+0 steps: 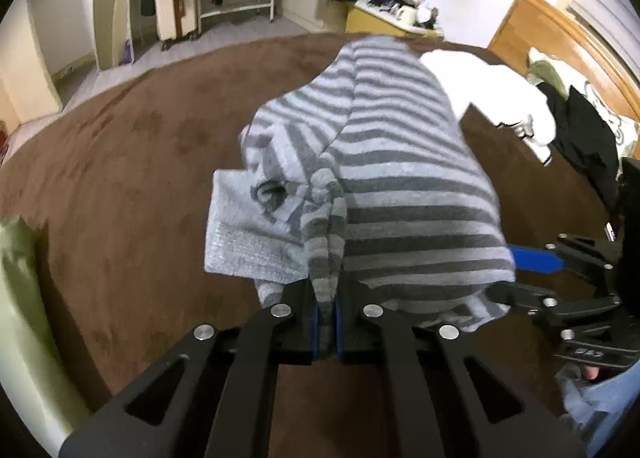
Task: Fold large clothes
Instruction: 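Grasp the bundle with the left tool while the right tool holds it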
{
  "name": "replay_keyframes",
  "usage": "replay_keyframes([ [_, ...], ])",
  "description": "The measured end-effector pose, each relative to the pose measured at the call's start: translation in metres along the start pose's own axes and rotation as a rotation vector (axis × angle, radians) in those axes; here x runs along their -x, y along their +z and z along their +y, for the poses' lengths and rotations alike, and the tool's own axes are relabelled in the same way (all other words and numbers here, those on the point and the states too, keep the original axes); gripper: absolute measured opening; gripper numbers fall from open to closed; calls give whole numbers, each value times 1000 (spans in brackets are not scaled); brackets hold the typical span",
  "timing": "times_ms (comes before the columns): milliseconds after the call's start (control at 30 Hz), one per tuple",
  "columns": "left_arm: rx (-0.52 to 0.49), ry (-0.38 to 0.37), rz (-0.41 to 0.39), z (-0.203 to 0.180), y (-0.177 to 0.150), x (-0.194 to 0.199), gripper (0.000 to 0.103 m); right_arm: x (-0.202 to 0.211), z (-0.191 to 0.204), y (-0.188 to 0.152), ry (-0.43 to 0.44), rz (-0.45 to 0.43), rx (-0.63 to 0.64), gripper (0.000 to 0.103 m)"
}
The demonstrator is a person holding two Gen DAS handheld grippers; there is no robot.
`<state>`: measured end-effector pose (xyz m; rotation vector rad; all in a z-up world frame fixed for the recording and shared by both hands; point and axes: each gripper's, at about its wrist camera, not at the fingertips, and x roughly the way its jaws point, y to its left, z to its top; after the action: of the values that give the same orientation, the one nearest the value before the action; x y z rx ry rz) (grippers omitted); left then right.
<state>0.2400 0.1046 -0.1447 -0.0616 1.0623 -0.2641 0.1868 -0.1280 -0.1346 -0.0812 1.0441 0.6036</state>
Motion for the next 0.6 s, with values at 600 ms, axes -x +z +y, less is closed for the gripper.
replay_keyframes([
  [600, 38, 25, 24, 33, -35, -48, 18, -17, 0, -4, 77, 4, -12, 42],
])
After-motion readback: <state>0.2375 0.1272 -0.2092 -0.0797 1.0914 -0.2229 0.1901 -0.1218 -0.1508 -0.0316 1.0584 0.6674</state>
